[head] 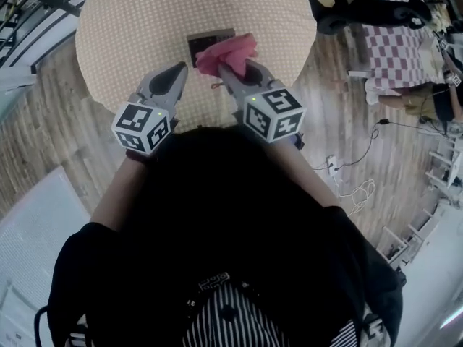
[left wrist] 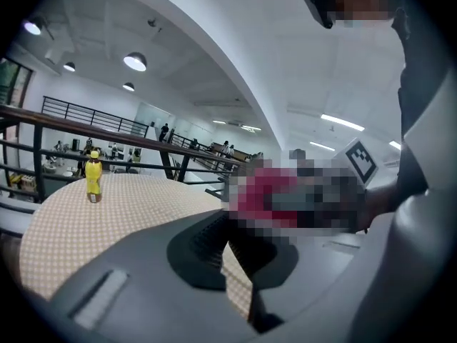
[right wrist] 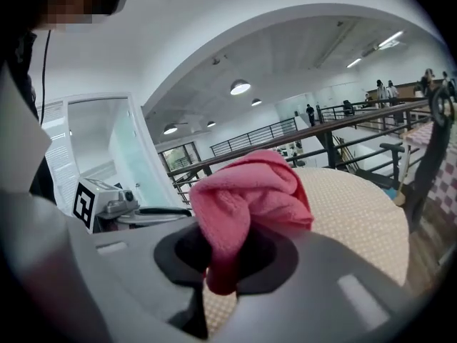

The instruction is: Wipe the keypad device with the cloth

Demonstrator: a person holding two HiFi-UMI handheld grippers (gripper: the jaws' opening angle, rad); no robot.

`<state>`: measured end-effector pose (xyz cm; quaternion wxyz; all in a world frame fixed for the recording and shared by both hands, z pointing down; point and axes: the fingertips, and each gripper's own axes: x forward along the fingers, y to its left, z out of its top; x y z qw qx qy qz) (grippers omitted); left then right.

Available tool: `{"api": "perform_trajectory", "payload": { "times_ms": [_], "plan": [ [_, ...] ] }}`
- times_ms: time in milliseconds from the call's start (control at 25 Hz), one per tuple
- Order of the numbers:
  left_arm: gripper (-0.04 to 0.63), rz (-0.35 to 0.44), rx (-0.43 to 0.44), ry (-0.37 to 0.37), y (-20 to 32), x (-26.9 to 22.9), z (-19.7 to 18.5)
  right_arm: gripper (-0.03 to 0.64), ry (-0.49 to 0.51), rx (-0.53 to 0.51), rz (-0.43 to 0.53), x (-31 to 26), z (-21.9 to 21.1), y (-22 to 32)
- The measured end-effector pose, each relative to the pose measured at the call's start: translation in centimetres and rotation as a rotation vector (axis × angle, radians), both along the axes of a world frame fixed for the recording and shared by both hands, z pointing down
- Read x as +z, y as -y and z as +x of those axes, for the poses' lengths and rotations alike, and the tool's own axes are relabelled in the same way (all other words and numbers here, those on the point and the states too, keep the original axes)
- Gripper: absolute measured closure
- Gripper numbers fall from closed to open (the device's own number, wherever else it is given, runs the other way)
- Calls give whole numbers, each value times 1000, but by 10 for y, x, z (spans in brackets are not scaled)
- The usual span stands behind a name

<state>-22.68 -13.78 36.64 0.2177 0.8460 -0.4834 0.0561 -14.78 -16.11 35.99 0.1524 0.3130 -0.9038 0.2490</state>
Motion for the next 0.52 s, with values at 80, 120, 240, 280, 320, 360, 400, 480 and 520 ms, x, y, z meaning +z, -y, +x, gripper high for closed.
{"api": "perform_trajectory", "payload": {
  "times_ms": [80,120,240,280,320,360,400,480,520],
  "plan": [
    [601,-1,7,-18,-3,0,2,548,-13,-7,11,-1,-6,-2],
    [601,2,9,-25,-6,-1,2,548,-25,-12,22,0,-9,-6],
    [601,10,14,-44,-15,2,-2,548,-42,1,15,6,-12,-19],
    [601,9,14,-55,-18,3,-3,548,-47,10,6,8,-11,-22],
    [601,8,15,-67,-21,3,-3,548,-54,16,-2,10,-10,-27],
    [601,8,17,-80,-24,2,-2,548,-64,16,-8,11,-9,-31],
    [601,9,22,-89,-28,1,-1,548,-74,12,-13,12,-9,-37],
    [601,13,38,-99,-36,1,1,548,-92,-1,-15,14,-11,-47],
    [601,16,48,-102,-40,1,3,548,-100,-9,-14,15,-12,-52]
  ]
}}
